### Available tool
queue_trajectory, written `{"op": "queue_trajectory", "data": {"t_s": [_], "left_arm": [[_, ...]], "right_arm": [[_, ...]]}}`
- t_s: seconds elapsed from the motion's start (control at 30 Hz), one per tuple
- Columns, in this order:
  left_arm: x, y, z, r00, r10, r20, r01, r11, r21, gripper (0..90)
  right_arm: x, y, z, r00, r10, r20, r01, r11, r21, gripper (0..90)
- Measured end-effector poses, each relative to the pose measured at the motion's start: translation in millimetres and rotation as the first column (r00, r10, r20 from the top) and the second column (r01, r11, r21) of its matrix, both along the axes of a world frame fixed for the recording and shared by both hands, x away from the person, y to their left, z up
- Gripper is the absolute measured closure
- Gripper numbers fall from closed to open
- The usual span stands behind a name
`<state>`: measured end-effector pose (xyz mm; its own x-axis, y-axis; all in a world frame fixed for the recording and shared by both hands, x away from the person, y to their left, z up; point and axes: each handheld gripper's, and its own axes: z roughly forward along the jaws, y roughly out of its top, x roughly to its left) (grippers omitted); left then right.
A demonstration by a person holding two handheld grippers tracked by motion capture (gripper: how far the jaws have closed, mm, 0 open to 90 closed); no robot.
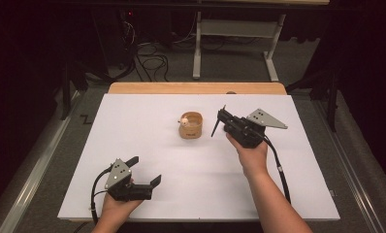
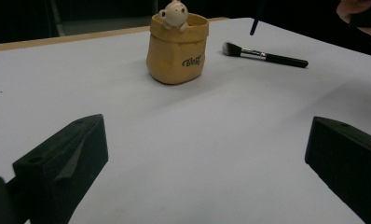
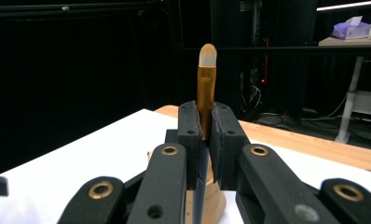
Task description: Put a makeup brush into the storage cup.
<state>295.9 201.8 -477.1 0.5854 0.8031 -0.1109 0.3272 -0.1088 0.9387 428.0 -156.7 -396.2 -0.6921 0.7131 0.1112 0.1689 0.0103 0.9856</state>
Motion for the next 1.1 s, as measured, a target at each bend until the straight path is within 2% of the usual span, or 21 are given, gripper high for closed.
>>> {"op": "queue_trajectory", "data": {"t_s": [0.2,0.4,0.7,0.97,1.1], "left_arm": [[-0.5,-0.7,0.0,1.0000,-0.007,0.001,0.007,1.0000,0.000,0.3],[-0.2,0.5,-0.1,1.0000,-0.009,0.003,0.009,0.9999,-0.005,0.2],[-0.8,0.1,0.2,1.0000,-0.005,0.007,0.005,1.0000,-0.004,0.3],[-0.5,1.3,0.2,1.0000,0.000,0.007,0.000,0.9998,-0.022,0.3],[-0.9,0.5,0.3,0.9999,-0.009,0.009,0.009,0.9998,-0.019,0.3]], "right_arm": [[14.6,14.0,8.9,0.9999,-0.015,0.001,0.015,0.9999,0.007,85.0],[21.9,25.5,14.3,0.9997,-0.016,0.016,0.016,0.9999,0.000,85.0],[32.4,39.4,18.9,0.9996,-0.022,0.016,0.022,0.9997,-0.006,85.0],[41.3,52.2,14.7,0.9996,-0.029,0.006,0.029,0.9987,-0.042,84.9],[48.7,59.8,7.0,0.9993,-0.037,-0.001,0.037,0.9968,-0.071,84.9]]}}
